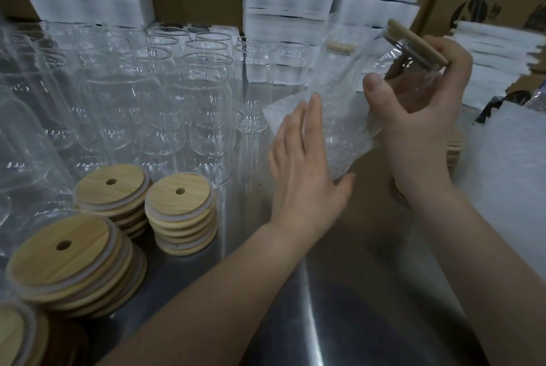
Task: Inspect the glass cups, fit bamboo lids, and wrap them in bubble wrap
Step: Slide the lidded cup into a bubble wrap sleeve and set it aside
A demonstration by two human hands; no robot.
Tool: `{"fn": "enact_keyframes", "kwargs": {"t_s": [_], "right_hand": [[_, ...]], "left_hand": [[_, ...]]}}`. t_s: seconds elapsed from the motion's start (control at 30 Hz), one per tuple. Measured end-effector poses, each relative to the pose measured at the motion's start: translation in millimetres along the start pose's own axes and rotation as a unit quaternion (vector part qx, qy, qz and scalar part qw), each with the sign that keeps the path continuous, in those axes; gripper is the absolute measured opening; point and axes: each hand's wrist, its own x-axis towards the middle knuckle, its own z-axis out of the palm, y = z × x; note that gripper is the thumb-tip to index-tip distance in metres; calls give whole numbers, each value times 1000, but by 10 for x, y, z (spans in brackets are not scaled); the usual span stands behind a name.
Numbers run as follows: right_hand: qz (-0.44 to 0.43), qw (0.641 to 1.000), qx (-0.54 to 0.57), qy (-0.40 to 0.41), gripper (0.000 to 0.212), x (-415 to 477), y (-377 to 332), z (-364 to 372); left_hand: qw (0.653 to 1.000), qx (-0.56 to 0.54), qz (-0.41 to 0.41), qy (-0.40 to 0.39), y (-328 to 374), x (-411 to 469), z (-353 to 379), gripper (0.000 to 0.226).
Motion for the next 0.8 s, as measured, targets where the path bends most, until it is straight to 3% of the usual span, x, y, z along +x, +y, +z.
{"fn": "enact_keyframes", "kwargs": {"t_s": [0.2,0.47,0.67,0.8], "right_hand": [[-19,1000,-11,-10,70,-105,-83,79],[-14,995,27,-91,71,-199,-84,177],[0,998,6,-65,72,-183,-83,164],[9,1000,13,-7,68,-124,-83,128]], "left_hand": [[998,0,0,64,-17,26,-44,97],[986,-76,39,145,-46,56,-81,96],[981,-83,71,163,-43,84,-41,102],[991,-49,17,122,-26,82,-26,124]]}}
